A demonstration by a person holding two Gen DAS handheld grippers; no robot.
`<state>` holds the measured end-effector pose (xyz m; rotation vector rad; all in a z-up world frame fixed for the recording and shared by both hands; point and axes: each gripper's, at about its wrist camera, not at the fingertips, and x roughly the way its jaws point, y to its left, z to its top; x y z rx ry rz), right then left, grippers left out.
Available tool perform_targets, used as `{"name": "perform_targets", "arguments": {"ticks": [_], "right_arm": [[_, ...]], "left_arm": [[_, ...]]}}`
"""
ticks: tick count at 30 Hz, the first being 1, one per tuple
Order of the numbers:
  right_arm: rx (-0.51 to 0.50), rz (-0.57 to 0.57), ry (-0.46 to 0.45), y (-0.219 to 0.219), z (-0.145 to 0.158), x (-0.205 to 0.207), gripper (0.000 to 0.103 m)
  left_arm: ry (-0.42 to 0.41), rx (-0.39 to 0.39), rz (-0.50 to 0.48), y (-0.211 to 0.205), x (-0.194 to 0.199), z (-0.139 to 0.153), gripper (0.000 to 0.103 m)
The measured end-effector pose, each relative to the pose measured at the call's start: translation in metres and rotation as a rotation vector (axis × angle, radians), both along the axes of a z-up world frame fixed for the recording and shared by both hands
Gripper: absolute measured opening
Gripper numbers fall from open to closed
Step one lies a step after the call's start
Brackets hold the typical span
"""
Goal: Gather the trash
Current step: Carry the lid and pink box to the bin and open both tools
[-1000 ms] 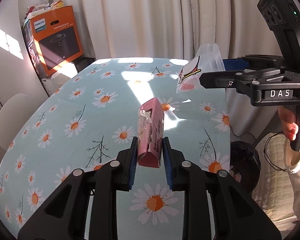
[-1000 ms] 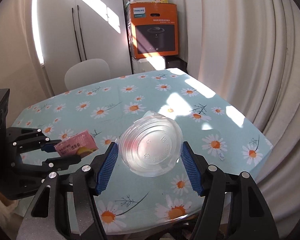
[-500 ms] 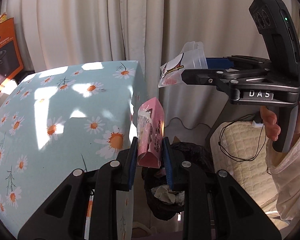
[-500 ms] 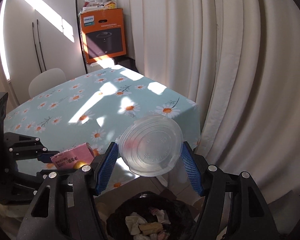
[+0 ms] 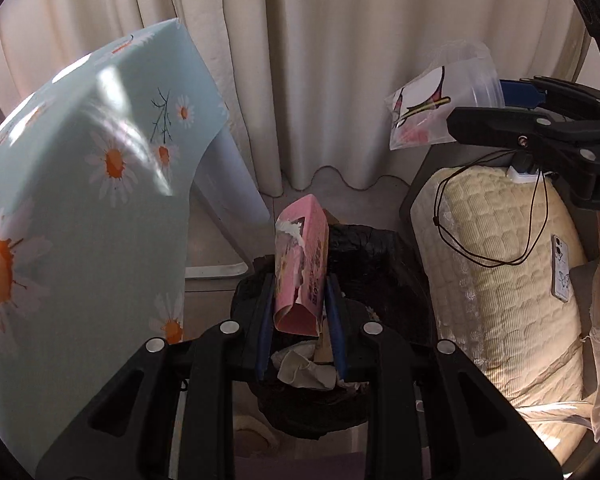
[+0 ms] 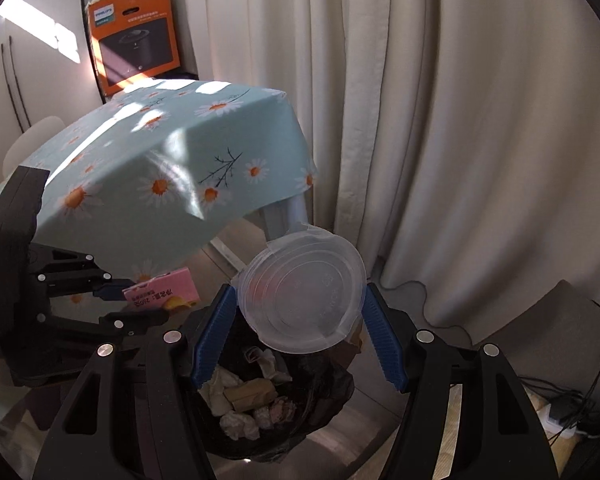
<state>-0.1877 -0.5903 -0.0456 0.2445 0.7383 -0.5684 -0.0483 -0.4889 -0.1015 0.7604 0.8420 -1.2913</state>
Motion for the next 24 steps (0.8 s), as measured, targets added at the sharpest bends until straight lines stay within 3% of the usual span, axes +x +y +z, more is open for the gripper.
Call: {"name": "perform_targets", "arguments": {"ticks": [11, 16, 20, 24], "right_arm": [[0.218, 0.004, 0.155, 0.013, -0.135, 0.002, 0.061], [0.270, 0.047, 0.249, 0.022, -0.183, 0.022, 0.061], [0.282, 0.074, 0.314, 0.029, -0.214, 0.041, 0.061], [0.257, 0.107, 0.386, 0.040, -0.238, 0.055, 0.062]], "left_arm": [[0.089, 0.258, -0.014, -0.024, 0.005, -0.119, 0.025], [0.057, 0.376, -0.014, -0.028, 0.010, -0.168, 0.025], [0.041, 0.425, -0.004, -0.026, 0.021, -0.188, 0.025], [-0.003, 0.421, -0.012, -0.027, 0.026, -0.196, 0.026]]}}
